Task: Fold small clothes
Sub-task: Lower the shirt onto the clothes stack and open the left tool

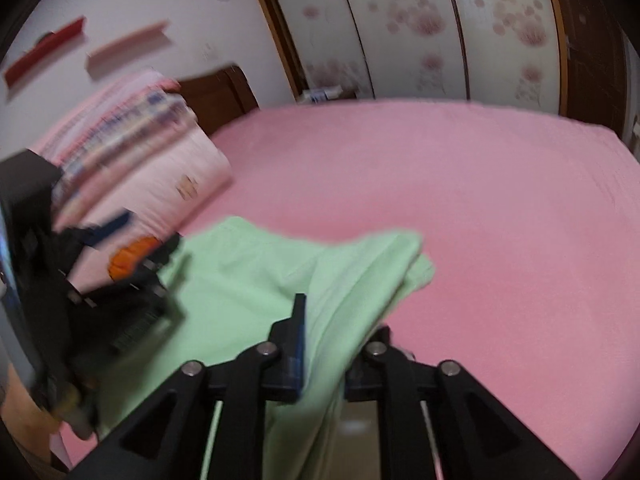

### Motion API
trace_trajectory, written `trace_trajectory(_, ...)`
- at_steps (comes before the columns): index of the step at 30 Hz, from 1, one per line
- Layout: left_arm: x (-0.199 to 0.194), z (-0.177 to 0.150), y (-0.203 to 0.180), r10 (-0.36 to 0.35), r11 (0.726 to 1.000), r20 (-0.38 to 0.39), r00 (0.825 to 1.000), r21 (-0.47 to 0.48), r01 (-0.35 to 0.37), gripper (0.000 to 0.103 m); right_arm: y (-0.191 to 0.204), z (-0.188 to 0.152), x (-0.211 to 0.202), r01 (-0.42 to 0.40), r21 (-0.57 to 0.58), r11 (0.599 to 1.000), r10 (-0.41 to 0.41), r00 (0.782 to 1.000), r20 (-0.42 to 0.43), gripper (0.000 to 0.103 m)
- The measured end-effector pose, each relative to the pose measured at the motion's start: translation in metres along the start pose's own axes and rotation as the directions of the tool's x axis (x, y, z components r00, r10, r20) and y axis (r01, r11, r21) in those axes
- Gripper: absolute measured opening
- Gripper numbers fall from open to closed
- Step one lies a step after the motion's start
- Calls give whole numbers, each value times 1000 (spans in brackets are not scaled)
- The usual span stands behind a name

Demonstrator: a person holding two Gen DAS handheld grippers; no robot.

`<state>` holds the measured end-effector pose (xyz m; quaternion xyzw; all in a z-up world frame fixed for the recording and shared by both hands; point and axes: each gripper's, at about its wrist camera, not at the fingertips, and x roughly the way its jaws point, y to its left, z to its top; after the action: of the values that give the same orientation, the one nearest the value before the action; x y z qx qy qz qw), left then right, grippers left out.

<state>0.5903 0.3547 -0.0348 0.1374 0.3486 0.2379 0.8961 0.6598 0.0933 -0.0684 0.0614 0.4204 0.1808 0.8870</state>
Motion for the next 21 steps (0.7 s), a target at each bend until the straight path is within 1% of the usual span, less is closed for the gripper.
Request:
trace_trajectory(1,1,-1,4,-2,1000,-8,1000,-15,2,80,-3,-1,0,-5,16,1000,5,1000,-9,24)
trace_trajectory(2,2,-3,9,4,999,-21,1000,-36,-5,81,-6,0,0,7,27,1000,-7,1000,-5,27)
trace_trajectory(4,4,-5,18,26,998,-35,999,-58,-28,83,-10,-1,-7,73,34,997,-74,997,21,47)
trace_trajectory(6,3,-7,25,47,996,-38,998,-80,-50,86,-16,-3,-15,125,38,991,-127,990,57,55)
trace_trajectory(10,-8,-8,37,24,991,-27,999,-130,-27,90,-27,-4,-31,122,62,991,-126,989,71,55)
trace_trajectory(14,-29,-9,39,-4,992,-23,1000,-122,1,95,-30,-10,-51,155,50,987,-159,984,82,55)
trace_trajectory(15,-33,-9,40,-9,993,-25,1000,-116,6,95,-30,-13,-58,159,46,986,-162,983,83,55)
trace_trajectory(18,-56,-12,46,-21,994,-34,999,-104,17,95,-27,-23,-81,184,35,982,-186,979,86,55)
trace_trajectory(21,-84,-17,56,-33,990,-49,998,-137,26,95,-24,-40,-111,183,38,982,-186,979,80,55)
